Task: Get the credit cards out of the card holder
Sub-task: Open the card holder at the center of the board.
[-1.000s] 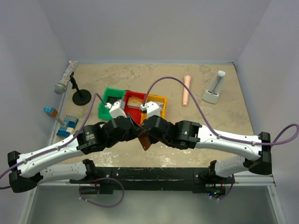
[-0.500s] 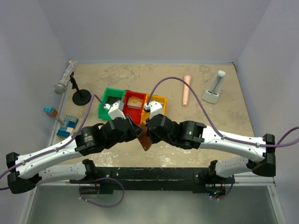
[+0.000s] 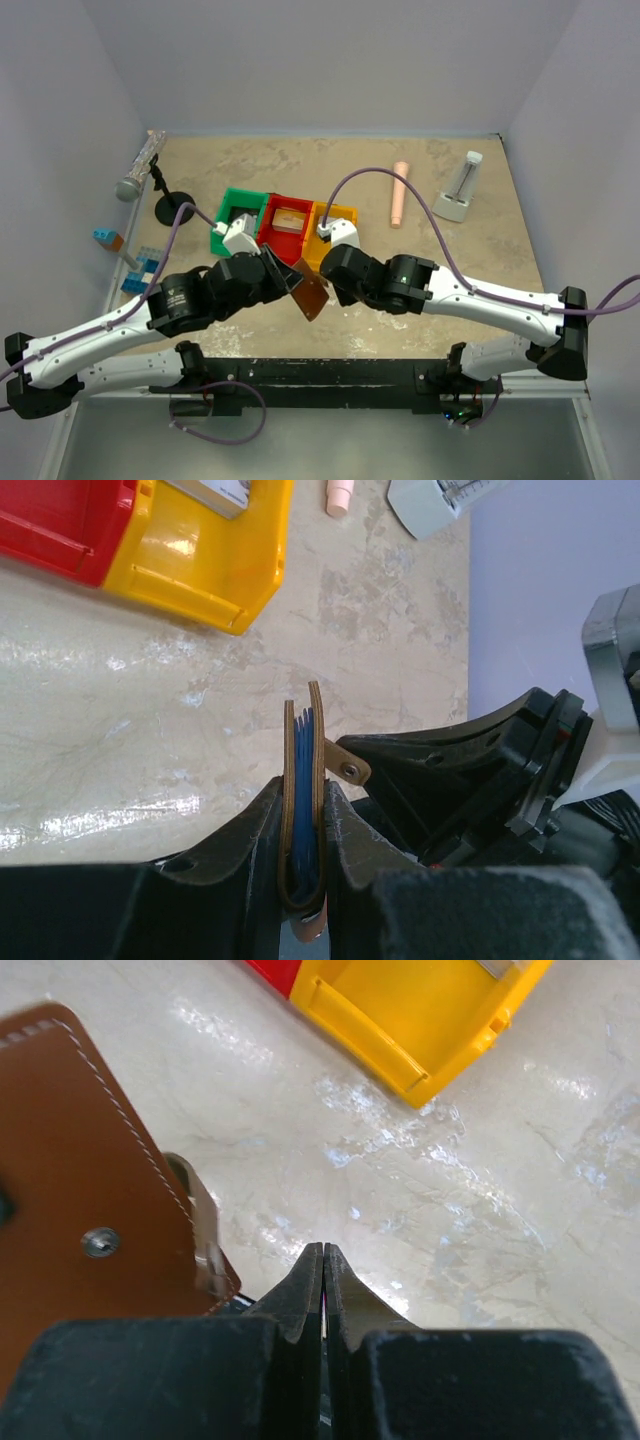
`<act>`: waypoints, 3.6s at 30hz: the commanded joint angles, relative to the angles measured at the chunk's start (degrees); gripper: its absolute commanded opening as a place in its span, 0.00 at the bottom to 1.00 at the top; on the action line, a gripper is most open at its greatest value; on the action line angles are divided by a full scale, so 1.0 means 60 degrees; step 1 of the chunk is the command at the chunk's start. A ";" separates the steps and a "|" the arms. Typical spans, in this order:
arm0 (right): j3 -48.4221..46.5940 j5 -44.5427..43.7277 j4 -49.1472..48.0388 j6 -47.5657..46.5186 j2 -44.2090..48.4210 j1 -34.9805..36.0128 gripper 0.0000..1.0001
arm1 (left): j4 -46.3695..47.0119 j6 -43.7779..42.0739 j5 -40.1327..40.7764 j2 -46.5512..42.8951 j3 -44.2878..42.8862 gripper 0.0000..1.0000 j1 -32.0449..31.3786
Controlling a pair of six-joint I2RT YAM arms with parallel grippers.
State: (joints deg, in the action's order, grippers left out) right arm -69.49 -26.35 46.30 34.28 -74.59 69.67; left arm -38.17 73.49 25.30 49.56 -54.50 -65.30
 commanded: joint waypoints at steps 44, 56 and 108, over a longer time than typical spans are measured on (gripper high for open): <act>0.1900 0.3897 -0.2402 -0.1232 0.3861 -0.0083 0.32 | 0.7622 -0.6125 -0.7130 -0.2561 0.3575 0.00 0.1596; 0.2719 0.4345 -0.2603 -0.1011 0.5413 -0.0523 0.36 | 0.9905 -0.5922 -0.9985 -0.3017 0.4220 0.00 0.2138; 0.2501 0.7818 -0.5857 -0.0030 0.5386 -0.0713 0.69 | 1.6544 -0.2302 -1.3314 -0.0262 0.4630 0.00 0.3251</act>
State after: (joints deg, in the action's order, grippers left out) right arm -51.81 17.02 14.50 33.54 -41.58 65.54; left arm 59.11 60.95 -55.88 48.95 -26.50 -46.13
